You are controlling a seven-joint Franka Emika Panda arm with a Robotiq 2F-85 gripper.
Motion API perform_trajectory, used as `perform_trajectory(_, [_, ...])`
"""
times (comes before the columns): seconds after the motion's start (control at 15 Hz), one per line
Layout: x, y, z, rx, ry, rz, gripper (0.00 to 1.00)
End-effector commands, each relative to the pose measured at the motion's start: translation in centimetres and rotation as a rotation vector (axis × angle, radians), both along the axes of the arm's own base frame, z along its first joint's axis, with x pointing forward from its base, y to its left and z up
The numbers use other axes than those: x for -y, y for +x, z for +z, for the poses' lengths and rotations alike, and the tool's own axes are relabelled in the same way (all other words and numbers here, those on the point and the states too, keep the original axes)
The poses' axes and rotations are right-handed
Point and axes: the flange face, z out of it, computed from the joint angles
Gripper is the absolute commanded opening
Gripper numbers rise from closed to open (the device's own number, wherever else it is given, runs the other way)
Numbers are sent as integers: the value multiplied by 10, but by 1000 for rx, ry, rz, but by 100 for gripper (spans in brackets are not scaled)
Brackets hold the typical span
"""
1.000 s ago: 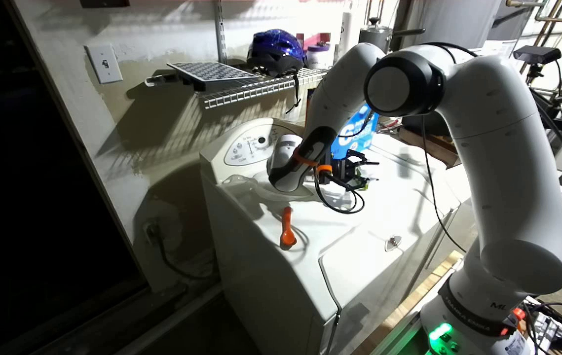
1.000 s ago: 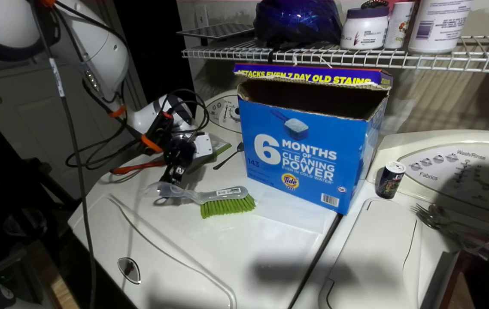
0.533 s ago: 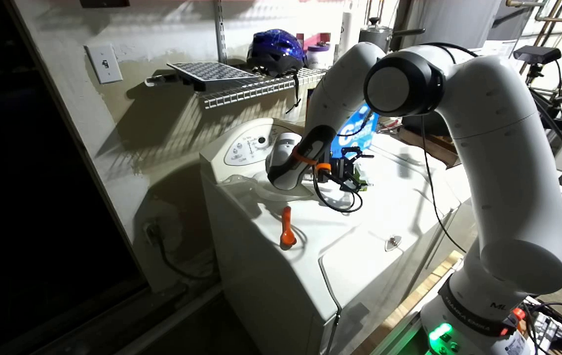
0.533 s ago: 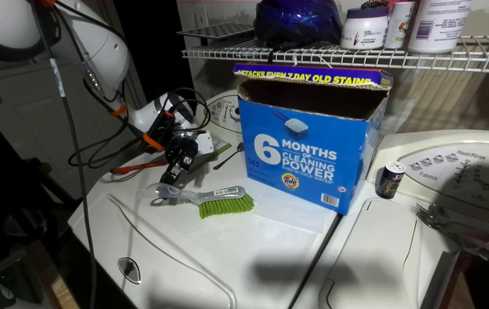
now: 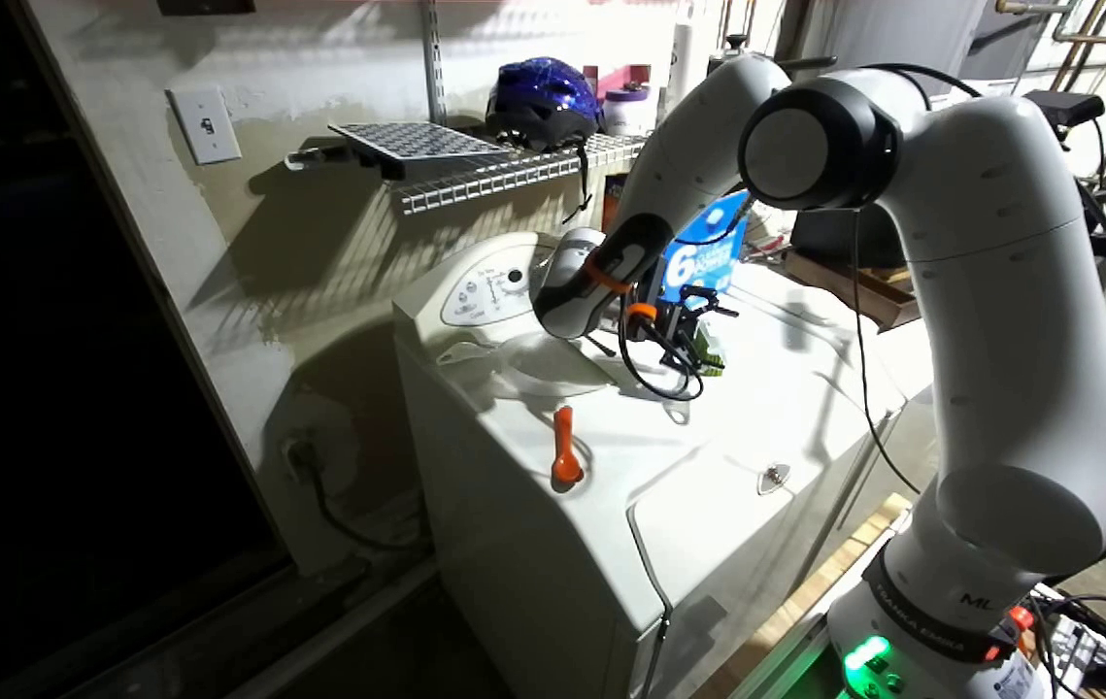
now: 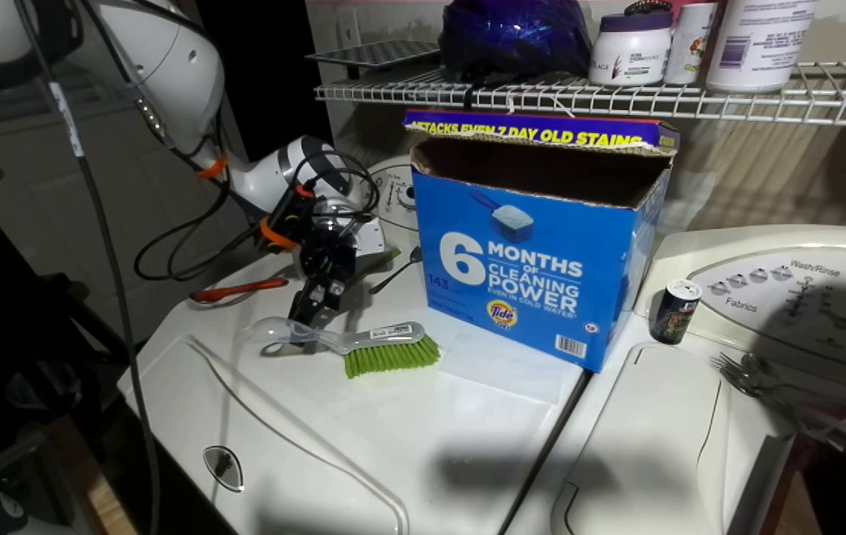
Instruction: Turn the brush over
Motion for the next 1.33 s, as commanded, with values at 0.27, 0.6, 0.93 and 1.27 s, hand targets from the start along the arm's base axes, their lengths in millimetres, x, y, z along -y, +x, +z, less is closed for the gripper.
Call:
perform_trajectory(0.27, [24,4,74,364,126,-72,100])
perform_trajectory(0.6, [34,1,110,607,192,-86,100])
perform_trajectory(0.93, [44,-22,142,835,260,-125,100])
perform_trajectory(1.27, [54,-57,174,1059,290,-155,100])
